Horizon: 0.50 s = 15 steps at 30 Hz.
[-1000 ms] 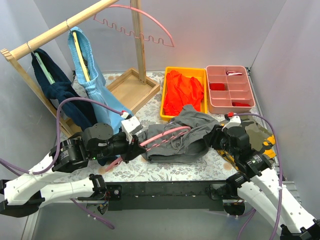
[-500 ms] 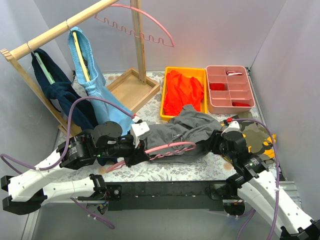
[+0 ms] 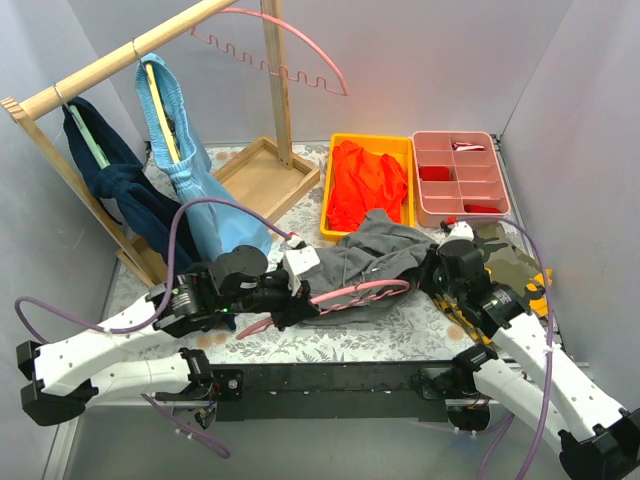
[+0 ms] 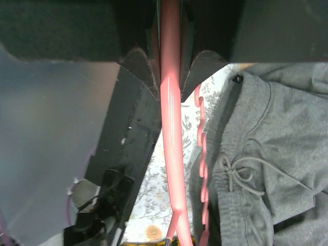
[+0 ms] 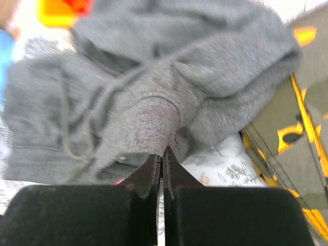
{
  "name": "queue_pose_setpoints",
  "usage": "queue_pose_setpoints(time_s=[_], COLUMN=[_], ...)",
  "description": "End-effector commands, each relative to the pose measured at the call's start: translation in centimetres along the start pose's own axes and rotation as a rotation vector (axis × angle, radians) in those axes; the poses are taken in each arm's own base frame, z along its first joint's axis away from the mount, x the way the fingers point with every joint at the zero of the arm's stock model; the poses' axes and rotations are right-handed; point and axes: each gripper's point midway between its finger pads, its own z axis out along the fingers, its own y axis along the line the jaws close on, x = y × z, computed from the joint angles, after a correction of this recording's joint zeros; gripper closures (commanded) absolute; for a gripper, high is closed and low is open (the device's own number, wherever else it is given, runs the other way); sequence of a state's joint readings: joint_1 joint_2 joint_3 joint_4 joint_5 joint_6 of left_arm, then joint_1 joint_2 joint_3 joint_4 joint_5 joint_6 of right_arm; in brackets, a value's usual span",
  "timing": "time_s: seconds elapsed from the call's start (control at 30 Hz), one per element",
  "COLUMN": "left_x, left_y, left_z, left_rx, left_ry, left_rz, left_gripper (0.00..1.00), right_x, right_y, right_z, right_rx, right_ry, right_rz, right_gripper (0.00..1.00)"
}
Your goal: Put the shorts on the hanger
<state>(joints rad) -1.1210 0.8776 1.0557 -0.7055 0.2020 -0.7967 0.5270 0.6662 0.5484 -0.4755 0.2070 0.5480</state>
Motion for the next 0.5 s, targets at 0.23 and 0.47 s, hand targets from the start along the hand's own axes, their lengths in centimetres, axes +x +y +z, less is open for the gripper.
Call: queue_pose_setpoints(time_s=[0.23,0.47], left_x=[-6.0,-5.7], left_y=[5.9,3.4], left_z=[-0.7,0.5], left_rx=[-0.320,-0.159], left_ry=[-0.409,-0.439], left_rz=[0.114,0.170], left_gripper=[1.00,1.00], right_x=[-11.4,-14.6], right_y=[5.5,11.3], right_z=[-5.1,-6.5], right_rx=[-0.050,-0.197], right_ry=[-0.126,-0.101], right_rz=[-0.126,-0.218], right_gripper=[0.99,0.99])
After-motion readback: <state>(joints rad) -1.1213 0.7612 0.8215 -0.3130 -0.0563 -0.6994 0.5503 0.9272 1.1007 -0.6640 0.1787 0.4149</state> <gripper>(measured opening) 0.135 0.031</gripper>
